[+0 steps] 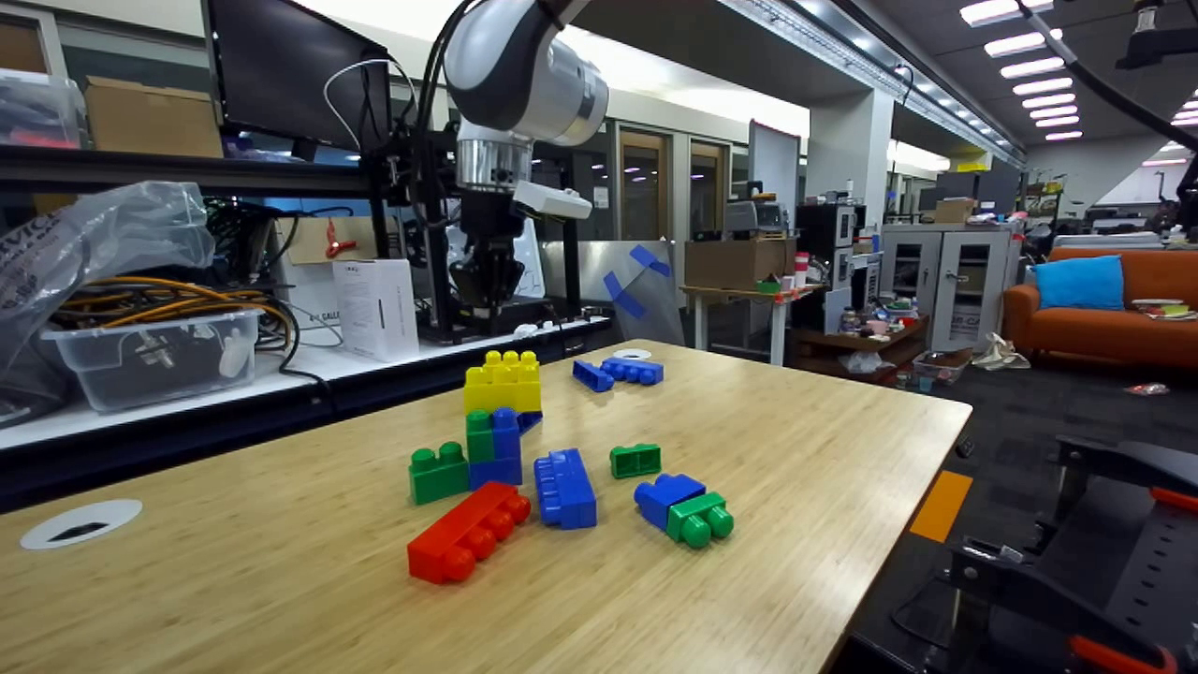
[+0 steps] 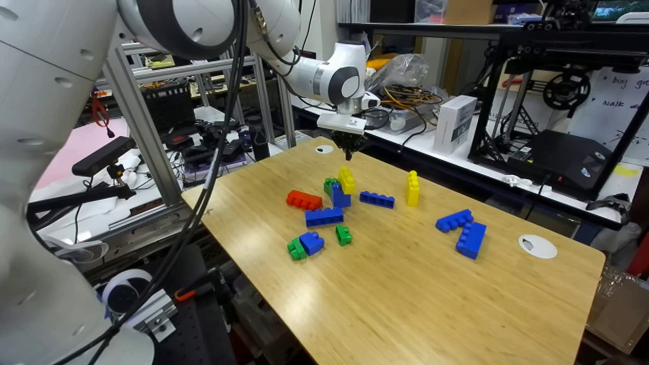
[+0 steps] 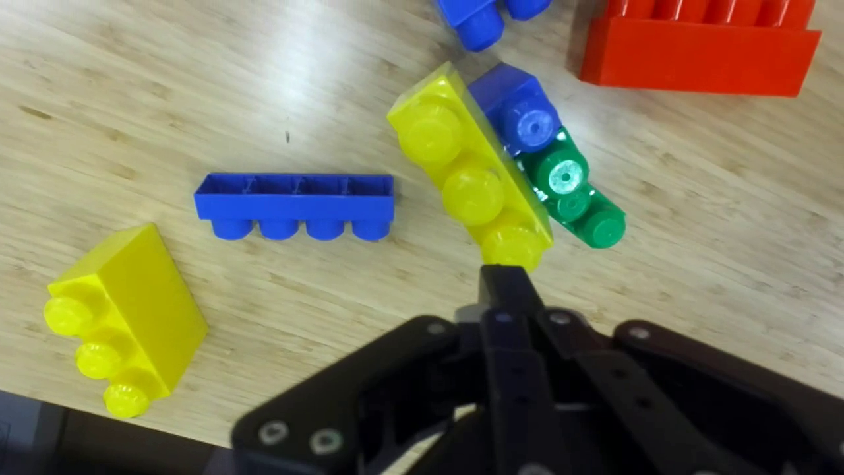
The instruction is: Pick up the yellow block on the right and place it on top of the stacked blocks
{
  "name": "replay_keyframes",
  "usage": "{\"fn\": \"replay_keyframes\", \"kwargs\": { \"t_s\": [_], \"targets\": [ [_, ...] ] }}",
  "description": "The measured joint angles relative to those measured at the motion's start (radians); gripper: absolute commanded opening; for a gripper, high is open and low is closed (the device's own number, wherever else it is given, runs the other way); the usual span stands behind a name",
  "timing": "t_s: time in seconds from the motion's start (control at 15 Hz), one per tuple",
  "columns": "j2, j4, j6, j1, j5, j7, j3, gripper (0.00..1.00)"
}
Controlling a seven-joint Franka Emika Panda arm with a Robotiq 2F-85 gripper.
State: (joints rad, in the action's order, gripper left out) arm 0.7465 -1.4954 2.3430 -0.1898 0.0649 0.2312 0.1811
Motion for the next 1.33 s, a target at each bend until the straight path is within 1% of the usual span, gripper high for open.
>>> {"fn": "replay_keyframes", "kwargs": {
  "t_s": [0.87, 1.33],
  "targets": [
    [0.029, 0.001, 0.000, 0.000, 0.000, 0.000, 0.002, 0.00],
    [0.039, 0.001, 0.001, -0.001, 0.000, 0.002, 0.017, 0.00]
  ]
}}
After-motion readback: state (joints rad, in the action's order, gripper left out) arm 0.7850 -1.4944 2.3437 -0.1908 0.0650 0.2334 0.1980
